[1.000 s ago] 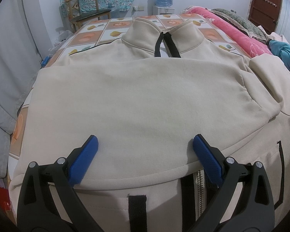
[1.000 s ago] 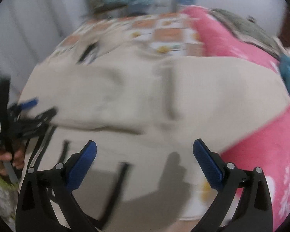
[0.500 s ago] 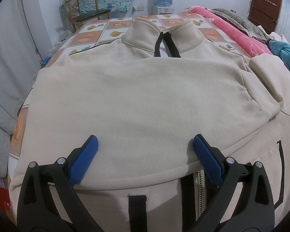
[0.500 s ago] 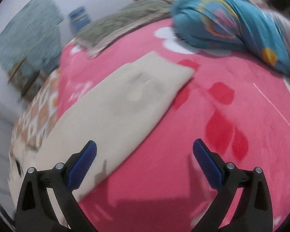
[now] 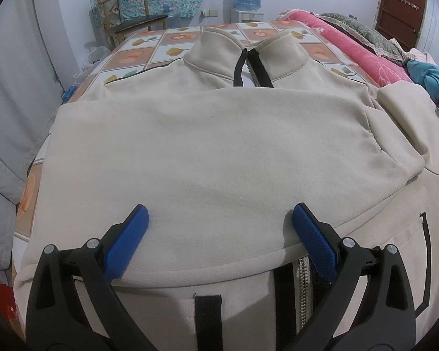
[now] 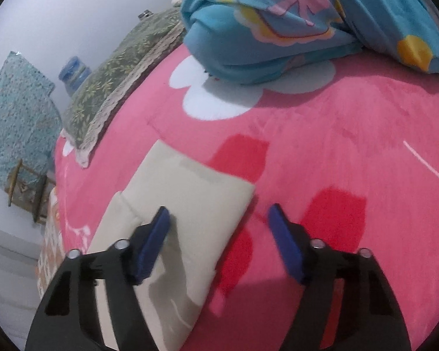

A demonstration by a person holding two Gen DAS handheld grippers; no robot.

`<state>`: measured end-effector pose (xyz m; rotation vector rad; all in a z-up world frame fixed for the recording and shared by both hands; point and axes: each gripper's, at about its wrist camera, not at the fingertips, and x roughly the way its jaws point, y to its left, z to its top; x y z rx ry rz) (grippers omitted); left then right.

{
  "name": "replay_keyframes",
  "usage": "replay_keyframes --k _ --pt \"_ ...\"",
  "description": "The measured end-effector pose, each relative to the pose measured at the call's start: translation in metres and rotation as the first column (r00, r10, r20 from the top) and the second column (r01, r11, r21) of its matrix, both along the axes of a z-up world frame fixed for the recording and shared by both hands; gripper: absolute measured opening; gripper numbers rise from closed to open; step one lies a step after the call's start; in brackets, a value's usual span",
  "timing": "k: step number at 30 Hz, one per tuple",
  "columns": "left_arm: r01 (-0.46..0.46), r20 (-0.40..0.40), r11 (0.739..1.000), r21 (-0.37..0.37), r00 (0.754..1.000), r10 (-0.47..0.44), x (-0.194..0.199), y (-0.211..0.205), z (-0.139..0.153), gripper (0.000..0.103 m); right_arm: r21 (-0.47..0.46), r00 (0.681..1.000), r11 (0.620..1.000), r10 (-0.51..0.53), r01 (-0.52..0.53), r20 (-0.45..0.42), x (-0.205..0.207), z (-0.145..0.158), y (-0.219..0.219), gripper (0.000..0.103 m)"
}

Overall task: Fold large clothes
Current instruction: 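Grasp the sleeve hanging over the bed edge with the right tool and lift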

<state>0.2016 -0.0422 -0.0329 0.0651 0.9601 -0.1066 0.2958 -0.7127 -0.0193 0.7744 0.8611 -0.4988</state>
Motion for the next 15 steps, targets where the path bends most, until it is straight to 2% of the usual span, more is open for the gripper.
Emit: replay_keyframes --k 1,6,7,11,15 --pt "0.000 0.000 1.000 0.000 1.000 0.000 0.000 0.000 0.000 0.096 -0.008 1.000 1.000 -0.007 0.007 -0.005 -0.001 -0.001 -0.001 0.053" --pt "0.000 0.000 1.000 0.000 1.000 0.000 0.000 0.000 0.000 0.096 0.005 1.000 1.000 -0.009 0.009 0.017 -0.013 0.002 -0.004 0.013" --pt "0.000 0.000 1.000 0.000 1.000 0.000 0.000 0.000 0.000 0.096 0.009 1.000 1.000 -0.007 0.006 0.024 -0.017 0.005 -0.004 0.009" --pt "0.000 0.000 1.000 0.000 1.000 0.000 0.000 0.000 0.000 0.096 0.003 0.998 1.000 0.006 -0.006 0.065 -0.033 0.025 0.004 0.008" --pt "0.001 0.001 1.000 0.001 1.000 -0.001 0.000 0.000 0.000 0.096 -0.041 0.986 0.997 0.078 -0.072 0.151 -0.051 0.072 0.030 0.007"
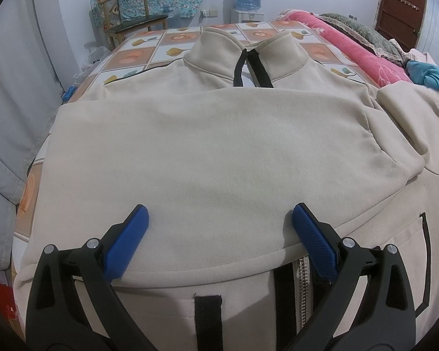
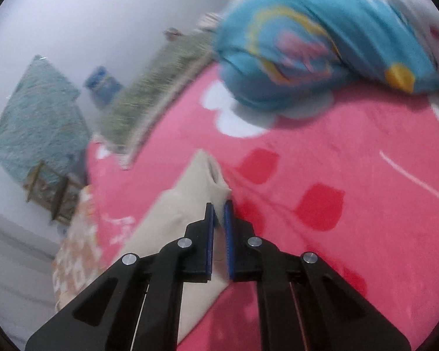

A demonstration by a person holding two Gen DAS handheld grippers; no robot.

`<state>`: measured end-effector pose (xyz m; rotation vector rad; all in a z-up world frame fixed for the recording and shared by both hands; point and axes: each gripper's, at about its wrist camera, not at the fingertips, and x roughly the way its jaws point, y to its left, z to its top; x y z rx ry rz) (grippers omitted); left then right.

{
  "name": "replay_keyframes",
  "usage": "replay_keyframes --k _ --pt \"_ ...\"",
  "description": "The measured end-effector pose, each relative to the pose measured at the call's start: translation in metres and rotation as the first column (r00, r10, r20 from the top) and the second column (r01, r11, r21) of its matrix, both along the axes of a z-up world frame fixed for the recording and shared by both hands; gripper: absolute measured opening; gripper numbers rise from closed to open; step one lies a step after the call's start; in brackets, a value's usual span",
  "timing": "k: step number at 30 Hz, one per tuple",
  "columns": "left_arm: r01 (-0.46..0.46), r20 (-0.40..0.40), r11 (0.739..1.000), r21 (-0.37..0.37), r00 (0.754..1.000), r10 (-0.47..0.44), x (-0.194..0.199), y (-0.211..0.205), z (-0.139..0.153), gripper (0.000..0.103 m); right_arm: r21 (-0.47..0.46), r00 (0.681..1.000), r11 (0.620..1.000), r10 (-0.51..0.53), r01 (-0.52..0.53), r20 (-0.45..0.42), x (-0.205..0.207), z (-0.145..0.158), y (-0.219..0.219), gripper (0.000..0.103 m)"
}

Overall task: Fold large clothes
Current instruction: 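Grasp the sleeve hanging over the bed edge with the right tool and lift, then fold the lifted sleeve across the sweatshirt body with the right tool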

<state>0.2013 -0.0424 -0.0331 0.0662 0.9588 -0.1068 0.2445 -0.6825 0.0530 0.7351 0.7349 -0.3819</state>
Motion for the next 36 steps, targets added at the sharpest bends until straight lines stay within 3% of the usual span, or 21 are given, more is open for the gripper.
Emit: replay_keyframes --k 4,7,13,15,16,18,21,24,28,29,31,32,34,36 --pt "0.019 0.002 1.000 0.019 1.000 -0.019 -0.001 -0.001 0.005 0.095 -0.067 0.987 0.991 0.119 -0.113 0.108 -0.015 0.063 0.045 0.007" --pt "0.017 0.070 1.000 0.013 0.997 -0.018 -0.018 0.005 0.026 0.095 -0.128 0.962 0.973 0.212 -0.192 0.169 -0.023 0.112 0.087 0.007" --pt "-0.069 0.096 0.996 -0.048 0.993 0.073 -0.043 0.047 0.048 0.094 -0.221 0.882 0.917 0.384 -0.331 0.274 -0.032 0.183 0.181 0.007" --pt "-0.085 0.084 0.994 -0.063 0.992 0.090 -0.048 0.062 0.047 0.082 -0.243 0.849 0.894 0.438 -0.376 0.297 -0.032 0.196 0.217 0.007" --pt "-0.074 0.064 0.995 -0.070 0.995 0.078 -0.050 0.070 0.043 0.081 -0.252 0.831 0.882 0.463 -0.398 0.308 -0.032 0.199 0.236 0.007" --pt "-0.071 0.035 0.994 -0.089 0.997 0.074 -0.055 0.081 0.034 0.064 -0.261 0.787 0.854 0.517 -0.449 0.337 -0.030 0.204 0.279 0.007" --pt "-0.083 0.014 0.987 -0.139 0.996 0.085 -0.068 0.101 0.029 0.050 -0.278 0.722 0.802 0.597 -0.529 0.349 -0.025 0.199 0.345 0.007" --pt "-0.058 0.033 0.973 -0.223 0.997 0.067 -0.085 0.120 0.034 0.046 -0.306 0.641 0.718 0.696 -0.626 0.323 -0.018 0.184 0.424 0.007" --pt "-0.032 0.053 0.962 -0.272 0.997 0.048 -0.100 0.136 0.040 0.045 -0.338 0.515 0.559 0.829 -0.757 0.216 -0.011 0.135 0.535 0.007" --pt "-0.029 0.053 0.956 -0.291 0.997 0.047 -0.102 0.140 0.041 0.045 -0.331 0.483 0.513 0.858 -0.792 0.172 -0.008 0.119 0.560 0.012" --pt "-0.031 0.043 0.941 -0.337 0.998 0.049 -0.103 0.146 0.042 0.045 -0.244 0.386 0.386 0.921 -0.889 0.052 0.002 0.068 0.609 0.038" --pt "-0.032 0.041 0.935 -0.353 0.998 0.050 -0.103 0.149 0.042 0.045 -0.219 0.368 0.362 0.930 -0.906 0.017 0.003 0.054 0.616 0.056" --pt "-0.027 0.044 0.926 -0.378 0.998 0.047 -0.104 0.154 0.043 0.045 -0.166 0.350 0.337 0.936 -0.927 -0.051 0.006 0.023 0.625 0.056" --pt "-0.012 0.056 0.924 -0.381 0.998 0.035 -0.101 0.156 0.047 0.044 -0.143 0.370 0.361 0.928 -0.922 -0.044 0.009 0.013 0.605 0.056"
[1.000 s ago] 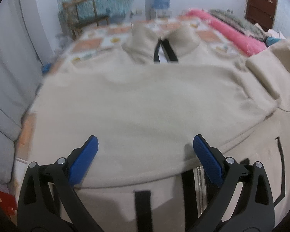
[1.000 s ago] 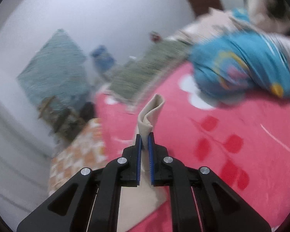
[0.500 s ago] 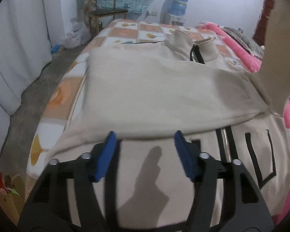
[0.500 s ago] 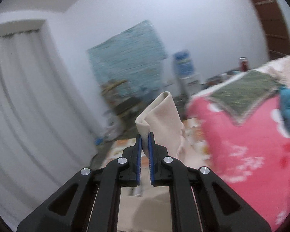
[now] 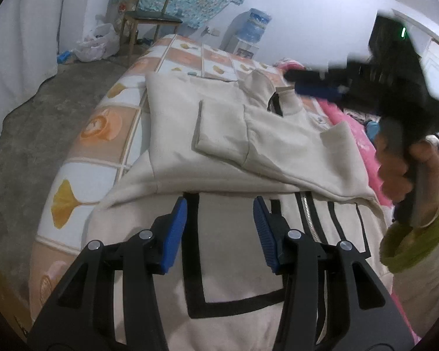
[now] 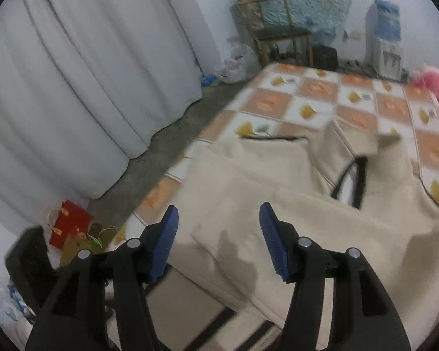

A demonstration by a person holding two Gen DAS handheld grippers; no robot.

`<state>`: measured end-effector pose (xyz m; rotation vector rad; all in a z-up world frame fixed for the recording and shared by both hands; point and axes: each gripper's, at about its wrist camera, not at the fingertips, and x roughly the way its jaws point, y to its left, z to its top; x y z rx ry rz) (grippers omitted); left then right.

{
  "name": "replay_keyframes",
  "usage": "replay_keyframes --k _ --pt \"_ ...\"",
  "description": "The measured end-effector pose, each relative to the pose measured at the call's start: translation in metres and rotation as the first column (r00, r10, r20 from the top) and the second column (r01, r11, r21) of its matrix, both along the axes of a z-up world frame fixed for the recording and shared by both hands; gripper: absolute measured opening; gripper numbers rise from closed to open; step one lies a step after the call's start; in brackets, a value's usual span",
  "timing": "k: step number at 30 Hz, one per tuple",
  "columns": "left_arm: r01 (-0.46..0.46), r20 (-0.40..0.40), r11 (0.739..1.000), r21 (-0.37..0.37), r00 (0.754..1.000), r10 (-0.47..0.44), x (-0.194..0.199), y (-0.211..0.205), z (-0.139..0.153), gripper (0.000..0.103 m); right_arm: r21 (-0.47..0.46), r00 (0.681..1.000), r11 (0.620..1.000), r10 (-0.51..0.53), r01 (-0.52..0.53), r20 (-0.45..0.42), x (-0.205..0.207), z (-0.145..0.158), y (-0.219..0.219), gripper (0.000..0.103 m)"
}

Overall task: Fold large clothes
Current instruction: 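Fold the lifted sleeve across the sweatshirt body with the right tool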

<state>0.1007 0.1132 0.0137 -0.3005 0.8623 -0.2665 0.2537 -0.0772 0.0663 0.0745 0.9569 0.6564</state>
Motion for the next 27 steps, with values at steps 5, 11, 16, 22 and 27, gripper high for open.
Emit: replay_keyframes --k 5,11,16,22,27 --pt "0.013 0.009 1.000 -0.002 1.000 -0.013 0.030 -0.001 0.006 0.044 0.002 0.983 0.983 -0.184 0.184 0.026 0.006 0.012 -0.102 0.058" --pt "0.005 -0.067 0.999 0.046 0.998 -0.002 0.102 -0.015 0.000 0.040 -0.082 0.893 0.889 -0.448 0.450 0.038 0.016 0.002 -0.231 0.058" --pt "0.020 -0.150 0.994 0.107 0.989 -0.004 0.157 -0.031 -0.020 0.038 -0.066 0.843 0.842 -0.538 0.536 -0.019 0.022 -0.030 -0.287 0.058" --pt "0.031 -0.163 0.980 0.194 0.987 0.001 0.182 -0.047 -0.034 0.031 -0.056 0.830 0.832 -0.555 0.552 -0.063 0.032 -0.064 -0.302 0.058" --pt "0.055 -0.087 0.952 0.303 0.996 -0.030 0.170 -0.060 -0.025 0.008 -0.059 0.832 0.835 -0.549 0.546 -0.079 0.033 -0.077 -0.305 0.058"
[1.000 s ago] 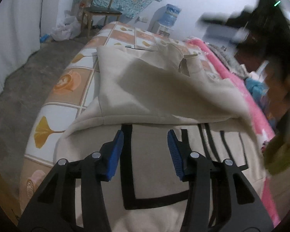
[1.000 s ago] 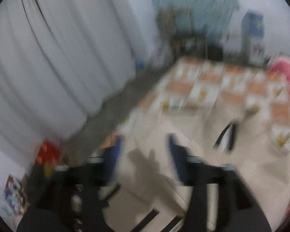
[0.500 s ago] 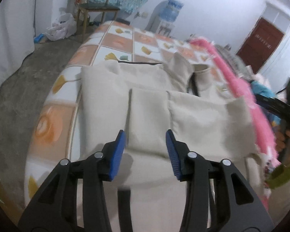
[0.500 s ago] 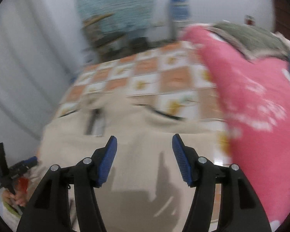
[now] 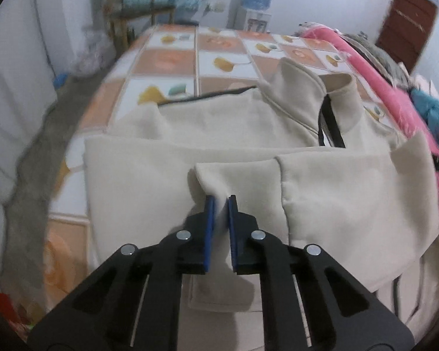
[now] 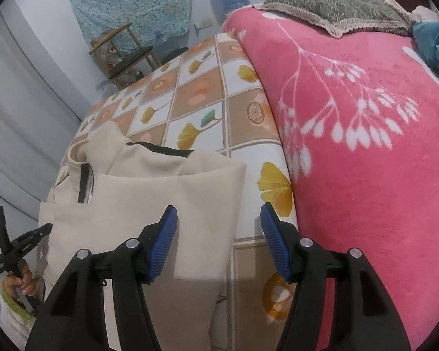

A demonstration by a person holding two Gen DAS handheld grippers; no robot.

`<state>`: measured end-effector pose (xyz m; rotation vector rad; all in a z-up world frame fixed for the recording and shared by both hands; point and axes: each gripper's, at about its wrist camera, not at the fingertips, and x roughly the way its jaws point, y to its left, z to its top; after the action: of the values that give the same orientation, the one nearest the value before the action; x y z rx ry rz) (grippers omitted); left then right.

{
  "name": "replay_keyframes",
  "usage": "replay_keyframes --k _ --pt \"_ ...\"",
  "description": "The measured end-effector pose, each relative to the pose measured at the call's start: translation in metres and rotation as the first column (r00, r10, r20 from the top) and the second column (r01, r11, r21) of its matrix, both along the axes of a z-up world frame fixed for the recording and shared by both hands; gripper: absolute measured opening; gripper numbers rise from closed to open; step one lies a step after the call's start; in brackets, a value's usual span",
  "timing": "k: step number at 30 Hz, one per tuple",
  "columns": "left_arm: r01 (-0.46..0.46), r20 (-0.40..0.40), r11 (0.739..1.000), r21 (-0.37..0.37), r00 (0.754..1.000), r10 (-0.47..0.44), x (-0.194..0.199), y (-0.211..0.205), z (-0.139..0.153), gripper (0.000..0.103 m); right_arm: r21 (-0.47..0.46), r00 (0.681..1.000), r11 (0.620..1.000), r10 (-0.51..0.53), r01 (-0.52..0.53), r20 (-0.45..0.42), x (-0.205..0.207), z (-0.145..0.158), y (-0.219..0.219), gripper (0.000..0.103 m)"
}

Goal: Fold large clothes

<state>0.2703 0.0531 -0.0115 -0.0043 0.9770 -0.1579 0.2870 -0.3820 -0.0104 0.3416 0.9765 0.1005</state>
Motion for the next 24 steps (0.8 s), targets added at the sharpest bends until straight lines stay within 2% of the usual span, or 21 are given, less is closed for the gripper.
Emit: replay_keyframes --k 2,6,8,10,12,14,17,20,24 --pt "0.017 0.076 1.000 0.003 0.997 -0.018 -0.015 -0.001 0.019 0.008 0.004 1.000 1.000 0.001 -0.001 -0.004 -0.001 -0.002 -0.001 0.058" --pt "0.006 0.180 0.998 -0.058 0.984 0.005 -0.045 0.011 0.058 0.008 0.030 1.000 0.999 0.015 -0.015 -0.003 0.000 -0.006 -0.003 0.058" --pt "-0.026 0.173 0.999 -0.034 0.984 0.032 -0.048 0.016 0.056 0.008 0.023 1.000 0.999 0.023 -0.023 0.000 0.002 -0.007 -0.001 0.058" --pt "-0.048 0.129 0.999 -0.003 0.990 0.048 -0.045 0.021 0.039 0.008 -0.003 0.999 0.999 0.032 -0.032 0.011 0.005 -0.007 0.003 0.046" --pt "-0.085 0.067 0.996 0.006 0.994 0.084 -0.043 0.029 0.015 0.008 0.001 0.999 0.999 0.040 -0.040 0.004 0.009 -0.010 0.007 0.024" --pt "-0.101 0.057 0.995 -0.009 0.993 0.101 -0.043 0.035 0.004 0.008 -0.023 0.999 0.999 0.037 -0.037 0.011 0.011 -0.010 0.008 0.007" --pt "-0.098 0.096 0.995 -0.015 0.990 0.099 -0.049 0.034 0.008 0.008 -0.060 0.998 0.998 0.024 -0.021 0.059 0.005 0.000 0.006 0.006" --pt "-0.080 0.148 0.997 0.008 0.986 0.078 -0.055 0.030 0.020 0.008 -0.047 0.994 0.999 0.002 0.003 0.106 -0.002 0.011 -0.001 0.006" --pt "-0.102 0.086 0.994 0.026 0.991 0.099 -0.045 0.029 0.003 0.008 -0.053 0.997 0.998 -0.019 0.022 0.074 0.003 -0.006 -0.004 0.005"
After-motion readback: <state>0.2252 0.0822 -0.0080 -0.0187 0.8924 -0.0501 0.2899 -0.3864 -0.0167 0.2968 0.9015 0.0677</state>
